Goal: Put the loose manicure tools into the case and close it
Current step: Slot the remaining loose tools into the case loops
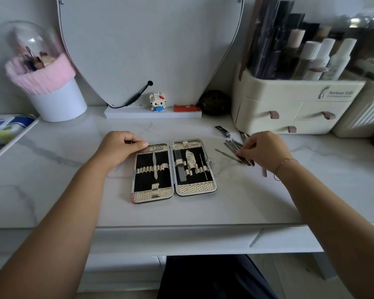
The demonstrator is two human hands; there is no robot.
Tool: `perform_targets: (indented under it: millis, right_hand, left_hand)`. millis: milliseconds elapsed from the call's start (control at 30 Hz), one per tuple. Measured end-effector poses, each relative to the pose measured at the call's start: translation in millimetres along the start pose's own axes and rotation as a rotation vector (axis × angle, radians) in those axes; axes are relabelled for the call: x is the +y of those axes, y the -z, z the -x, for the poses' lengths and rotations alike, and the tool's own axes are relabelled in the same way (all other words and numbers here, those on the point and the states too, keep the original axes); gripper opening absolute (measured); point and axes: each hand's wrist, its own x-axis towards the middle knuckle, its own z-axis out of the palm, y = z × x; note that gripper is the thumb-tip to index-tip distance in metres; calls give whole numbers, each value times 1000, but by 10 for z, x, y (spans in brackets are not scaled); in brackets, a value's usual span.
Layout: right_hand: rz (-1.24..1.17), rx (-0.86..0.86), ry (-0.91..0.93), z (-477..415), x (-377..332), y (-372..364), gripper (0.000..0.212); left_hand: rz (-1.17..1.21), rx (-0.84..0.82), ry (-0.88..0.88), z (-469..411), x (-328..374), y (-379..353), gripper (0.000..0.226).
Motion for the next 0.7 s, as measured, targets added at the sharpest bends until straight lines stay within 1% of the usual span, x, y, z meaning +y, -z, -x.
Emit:
perform_targets:
  millis: [133,300,400,500,633,700]
  right_hand:
    - [-22,77,-6,-70,10,-28,15]
    - [-1,100,-6,-153,-22,-49,2]
    - [24,107,-1,-166,-5,-58,10]
    - [19,100,25,-158,3,-56,12]
    - [-8,29,115,-181,-31,-60,14]
    - [-19,24,157,-201,-51,-65,13]
  left_hand:
    - [-4,1,-6,-2,-7,7,4]
    - [-21,-2,-20,-7,-6,2,4]
    - [-9,-7,-17,-17,-22,16,4]
    - [-4,-7,-13,-26,-33,15,4]
    - [-9,-8,-15,-21,-33,11,5]
    - [-9,-10,-19,-20,-34,16,4]
